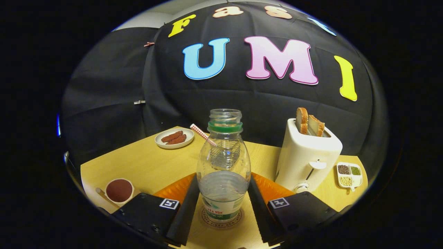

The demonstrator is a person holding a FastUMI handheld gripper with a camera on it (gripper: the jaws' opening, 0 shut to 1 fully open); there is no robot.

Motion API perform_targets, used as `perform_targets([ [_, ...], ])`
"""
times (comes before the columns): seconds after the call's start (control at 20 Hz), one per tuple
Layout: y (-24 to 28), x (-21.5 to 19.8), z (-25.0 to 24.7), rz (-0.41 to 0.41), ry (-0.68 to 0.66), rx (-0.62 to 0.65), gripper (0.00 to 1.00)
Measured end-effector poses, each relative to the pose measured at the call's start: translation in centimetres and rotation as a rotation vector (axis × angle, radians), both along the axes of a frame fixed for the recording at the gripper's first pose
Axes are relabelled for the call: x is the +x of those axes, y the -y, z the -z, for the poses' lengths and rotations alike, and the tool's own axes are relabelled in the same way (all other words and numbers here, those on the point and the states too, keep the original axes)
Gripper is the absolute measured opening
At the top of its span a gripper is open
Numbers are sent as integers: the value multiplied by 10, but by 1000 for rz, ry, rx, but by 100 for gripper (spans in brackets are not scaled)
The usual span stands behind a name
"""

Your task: Take the bottle from table, then pour the juice into the cup, finally place the bottle on the coaster

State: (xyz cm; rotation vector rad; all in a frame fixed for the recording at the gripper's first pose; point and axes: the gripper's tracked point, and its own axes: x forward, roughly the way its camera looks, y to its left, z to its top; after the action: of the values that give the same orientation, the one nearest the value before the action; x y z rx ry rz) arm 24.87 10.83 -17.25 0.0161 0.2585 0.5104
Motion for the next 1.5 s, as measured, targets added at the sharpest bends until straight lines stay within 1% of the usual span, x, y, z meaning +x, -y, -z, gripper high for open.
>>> perform_targets([
  [0.15,0,-2,2,-9,16,-7,79],
  [0.35,2,-12,13,-11,-25,-19,81],
  [0.4,3,-12,14,-8,-32,-17,88],
  [0.5,8,-10,11,10,-38,-13,98],
  [0.7,17,-17,6,37,-63,1,98],
  [0.9,29,-33,-6,45,-53,-5,98],
  [1.05,38,-47,-27,40,-25,-8,98],
  [1.2,49,-61,-61,54,17,3,98],
  [1.3,61,-69,-87,73,62,-13,98],
  [1.35,69,-72,-101,93,87,-23,97],
  [1.5,104,-88,-138,211,120,-22,97],
])
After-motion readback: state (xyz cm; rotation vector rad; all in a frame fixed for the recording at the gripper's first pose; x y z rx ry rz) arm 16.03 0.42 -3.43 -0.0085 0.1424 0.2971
